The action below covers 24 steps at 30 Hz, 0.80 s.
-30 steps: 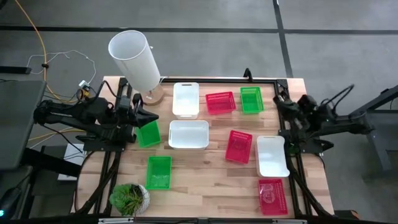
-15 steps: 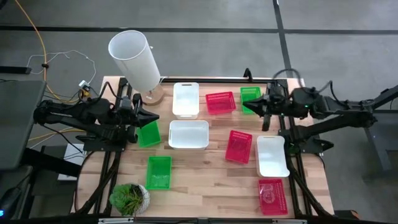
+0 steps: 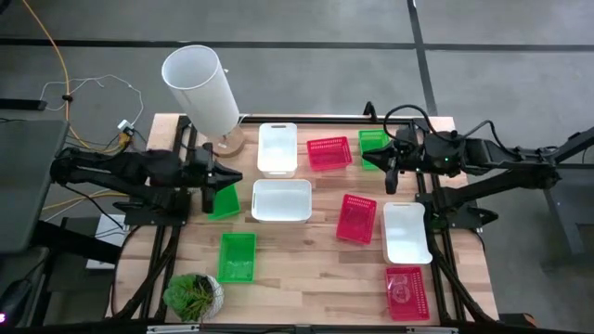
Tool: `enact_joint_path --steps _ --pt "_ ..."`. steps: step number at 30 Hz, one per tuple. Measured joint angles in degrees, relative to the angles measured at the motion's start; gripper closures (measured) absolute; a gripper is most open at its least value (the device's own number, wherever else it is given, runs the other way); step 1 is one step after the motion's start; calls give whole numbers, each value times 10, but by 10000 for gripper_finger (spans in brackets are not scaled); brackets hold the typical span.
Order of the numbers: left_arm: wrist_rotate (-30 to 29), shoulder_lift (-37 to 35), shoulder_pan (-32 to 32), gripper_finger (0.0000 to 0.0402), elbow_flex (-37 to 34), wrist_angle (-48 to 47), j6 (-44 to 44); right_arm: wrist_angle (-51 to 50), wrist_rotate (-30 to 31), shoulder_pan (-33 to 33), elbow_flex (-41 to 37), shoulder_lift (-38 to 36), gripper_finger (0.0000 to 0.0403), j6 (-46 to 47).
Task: Stack baskets by color
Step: Stack the middle left green bin on the bottom green bin
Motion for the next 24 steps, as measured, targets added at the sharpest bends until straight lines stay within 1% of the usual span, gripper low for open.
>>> enact_joint_path --steps 3,6,9,11,14,16,19,24 --pt "-27 33 0 313 32 -124 -85 -2 0 0 0 0 353 0" --pt "-30 58 0 274 36 -241 -212 -2 0 0 0 0 343 0" --pt "3 73 -1 243 24 -315 -354 -4 0 0 0 0 337 1" --pt "54 80 -1 230 12 -353 -420 -7 0 0 0 0 336 1" --pt "118 89 -16 219 -1 -379 -497 -9 0 0 0 0 336 1" --pt "131 92 -34 218 -10 -398 -559 -9 0 0 0 0 336 0" --pt "122 97 -67 219 -18 -428 -648 -10 0 0 0 0 336 0" --pt "78 116 -121 224 -19 -484 -760 -11 0 0 0 0 336 0"
